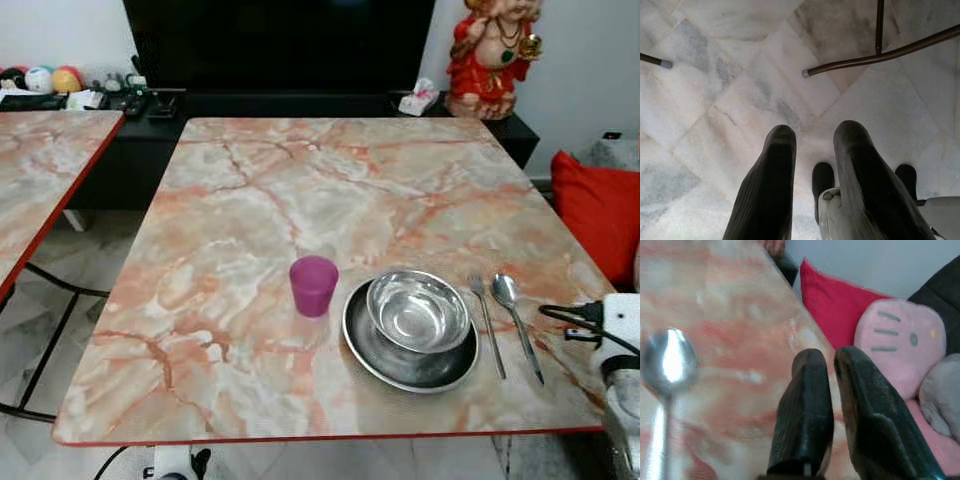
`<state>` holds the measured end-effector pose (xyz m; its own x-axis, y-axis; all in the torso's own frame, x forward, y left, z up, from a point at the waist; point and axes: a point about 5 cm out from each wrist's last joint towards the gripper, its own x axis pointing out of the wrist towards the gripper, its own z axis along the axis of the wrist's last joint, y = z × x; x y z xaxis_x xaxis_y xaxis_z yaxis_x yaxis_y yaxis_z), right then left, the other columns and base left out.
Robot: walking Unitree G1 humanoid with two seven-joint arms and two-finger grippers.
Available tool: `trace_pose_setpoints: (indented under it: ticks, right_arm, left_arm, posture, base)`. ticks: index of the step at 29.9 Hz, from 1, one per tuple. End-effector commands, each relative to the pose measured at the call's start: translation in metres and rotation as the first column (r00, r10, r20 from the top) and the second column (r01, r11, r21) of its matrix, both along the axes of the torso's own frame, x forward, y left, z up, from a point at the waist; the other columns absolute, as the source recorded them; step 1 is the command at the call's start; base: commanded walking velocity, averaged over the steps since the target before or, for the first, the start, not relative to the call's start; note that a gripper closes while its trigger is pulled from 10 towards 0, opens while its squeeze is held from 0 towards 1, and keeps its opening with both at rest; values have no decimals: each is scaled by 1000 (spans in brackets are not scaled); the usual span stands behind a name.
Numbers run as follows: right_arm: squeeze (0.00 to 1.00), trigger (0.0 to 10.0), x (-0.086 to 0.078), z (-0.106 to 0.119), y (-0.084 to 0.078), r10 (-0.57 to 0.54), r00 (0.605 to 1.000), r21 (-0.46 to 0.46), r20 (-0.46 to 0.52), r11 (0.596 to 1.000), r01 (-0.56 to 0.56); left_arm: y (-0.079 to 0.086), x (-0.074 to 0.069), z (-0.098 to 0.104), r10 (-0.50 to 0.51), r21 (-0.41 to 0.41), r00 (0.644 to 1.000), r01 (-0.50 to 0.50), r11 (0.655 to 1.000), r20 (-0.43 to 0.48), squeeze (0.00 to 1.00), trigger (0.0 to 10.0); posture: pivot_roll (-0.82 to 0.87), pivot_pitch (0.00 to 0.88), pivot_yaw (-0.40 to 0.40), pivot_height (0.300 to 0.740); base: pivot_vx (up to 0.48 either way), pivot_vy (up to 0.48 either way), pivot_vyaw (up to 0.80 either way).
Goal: Setting the table
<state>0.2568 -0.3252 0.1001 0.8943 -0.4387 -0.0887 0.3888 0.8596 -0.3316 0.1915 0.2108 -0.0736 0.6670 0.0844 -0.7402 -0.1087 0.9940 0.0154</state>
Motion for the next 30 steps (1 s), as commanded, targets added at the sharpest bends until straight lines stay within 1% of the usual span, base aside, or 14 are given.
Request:
trace_pose_setpoints:
  ticks: [1, 2, 4, 5, 6, 7, 8, 9, 16, 22, 24, 30]
  right_arm:
    - [0, 10000, 9, 14, 22, 46, 986, 51, 160, 997, -55]
    - [0, 10000, 10, 15, 27, 49, 982, 68, 181, 996, -62]
    - [0, 10000, 9, 9, 48, 64, 971, 130, 229, 987, -96]
    - [0, 10000, 9, 7, 54, 70, 968, 148, 241, 983, -108]
    - [0, 10000, 8, 4, 68, 90, 962, 165, 259, 977, -136]
    - [0, 10000, 8, 4, 68, 90, 962, 165, 259, 977, -136]
    - [0, 10000, 8, 2, 76, 94, 958, 191, 271, 970, -149]
    - [0, 10000, 9, 1, 81, 91, 955, 210, 284, 966, -154]
    - [0, 10000, 13, 5, 84, 71, 945, 231, 320, 961, -150]
    - [0, 10000, 19, 16, 85, 99, 926, 185, 364, 967, -177]
    - [0, 10000, 20, 19, 90, 127, 919, 162, 373, 966, -199]
    - [0, 10000, 20, 21, 93, 120, 912, 179, 393, 963, -203]
  left_arm:
    - [1, -1, -1, 3, 4, 1000, -3, 1000, -8, 0, 10000]
    - [1, -1, 0, 4, 5, 1000, -4, 1000, -8, 0, 10000]
    - [2, -1, 0, 4, 7, 1000, -4, 1000, -7, 0, 10000]
    - [2, -1, 0, 4, 8, 1000, -4, 1000, -7, 0, 10000]
    - [3, -1, 0, 6, 11, 1000, -6, 1000, -7, 0, 10000]
    - [3, -1, 0, 6, 11, 1000, -6, 1000, -7, 0, 10000]
    - [4, -1, 0, 7, 14, 1000, -7, 1000, -8, 0, 10000]
    - [4, -1, 0, 8, 15, 1000, -8, 1000, -9, 0, 10000]
    - [4, -1, 0, 13, 11, 1000, -13, 1000, -10, 0, 10000]
    - [4, -2, -1, 18, 10, 1000, -18, 1000, -13, 0, 10000]
    - [5, -3, -1, 17, 10, 1000, -17, 1000, -16, 0, 10000]
    - [8, -4, -1, 22, 9, 1000, -21, 1000, -17, 0, 10000]
  posture:
    - [11, 0, -13, 740]
    - [11, 0, -13, 740]
    - [19, 0, -14, 740]
    - [21, 0, -14, 740]
    - [20, 0, -12, 740]
    - [20, 0, -12, 740]
    - [18, 0, -11, 740]
    - [18, 0, -8, 740]
    - [20, 0, -8, 740]
    - [20, 0, -6, 740]
    - [22, 0, -3, 740]
    - [28, 2, -3, 740]
  base:
    - [0, 0, 0]
    - [0, 0, 0]
    - [0, 0, 0]
    - [0, 0, 0]
    - [0, 0, 0]
    - [0, 0, 0]
    - [0, 0, 0]
    - [0, 0, 0]
    - [0, 0, 0]
    - [0, 261, 0]
    - [0, 272, 800]
    - [0, 353, 800]
